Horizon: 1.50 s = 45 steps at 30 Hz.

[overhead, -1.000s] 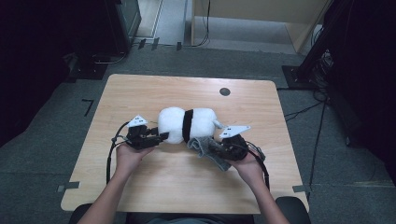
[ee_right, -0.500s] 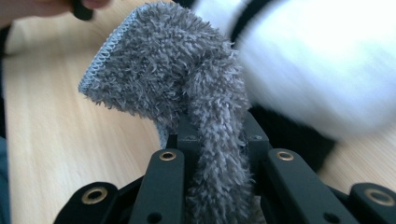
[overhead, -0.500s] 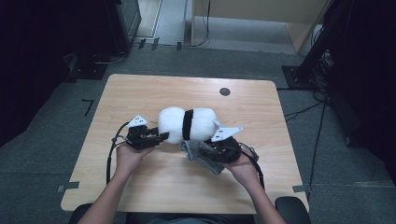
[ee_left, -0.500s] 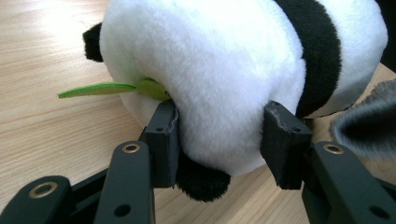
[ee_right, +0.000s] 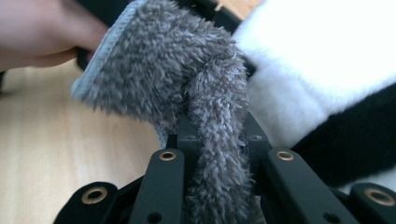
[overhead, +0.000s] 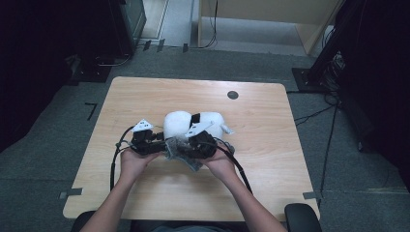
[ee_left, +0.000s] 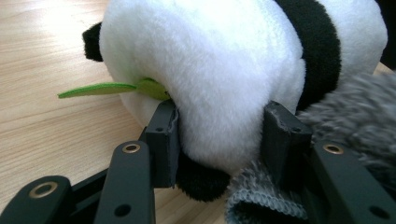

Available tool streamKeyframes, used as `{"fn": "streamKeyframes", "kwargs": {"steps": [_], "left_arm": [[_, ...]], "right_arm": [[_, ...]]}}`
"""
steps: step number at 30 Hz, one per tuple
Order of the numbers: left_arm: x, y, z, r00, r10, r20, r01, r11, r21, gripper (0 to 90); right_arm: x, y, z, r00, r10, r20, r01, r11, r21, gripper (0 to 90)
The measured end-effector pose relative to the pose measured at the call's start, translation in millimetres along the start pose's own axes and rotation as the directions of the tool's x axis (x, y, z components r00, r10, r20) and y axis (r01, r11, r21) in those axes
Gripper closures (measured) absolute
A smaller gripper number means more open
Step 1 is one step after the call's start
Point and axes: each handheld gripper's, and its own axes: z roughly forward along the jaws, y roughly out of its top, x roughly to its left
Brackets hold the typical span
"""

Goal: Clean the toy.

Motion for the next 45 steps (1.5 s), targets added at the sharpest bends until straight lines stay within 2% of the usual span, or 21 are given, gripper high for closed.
{"fn": "streamKeyframes", "kwargs": {"steps": [6,13,19,25,34,45], "left_arm": [[-0.2,0.0,0.1,1.0,0.002,0.0,-0.002,1.0,-0.001,51.9],[0.3,-0.1,0.2,1.0,0.002,0.002,-0.002,1.0,-0.004,52.1],[0.7,-0.1,0.3,1.0,0.002,0.0,-0.002,1.0,-0.005,52.3],[0.7,-0.1,0.5,1.0,0.006,-0.003,-0.006,1.0,-0.005,52.3],[0.9,-0.1,0.6,1.0,0.004,-0.001,-0.004,1.0,-0.006,52.3],[1.2,-0.2,0.7,1.0,0.004,-0.001,-0.004,1.0,-0.006,52.3]], "right_arm": [[-5.6,-2.1,0.3,0.9997,0.016,0.019,-0.016,1.0,-0.001,76.3],[-11.8,-11.8,-10.9,0.9983,0.039,0.043,-0.039,0.999,-0.009,76.3],[-17.5,-23.7,-26.9,0.9964,0.051,0.068,-0.051,0.999,-0.008,76.3],[-19.5,-37.5,-46.1,0.9947,0.065,0.081,-0.062,0.998,-0.032,76.3],[-29.9,-58.5,-73.0,0.9909,0.09,0.1,-0.085,0.995,-0.045,76.2],[-45.8,-81.5,-95.0,0.9788,0.138,0.151,-0.136,0.99,-0.027,76.3]]}}
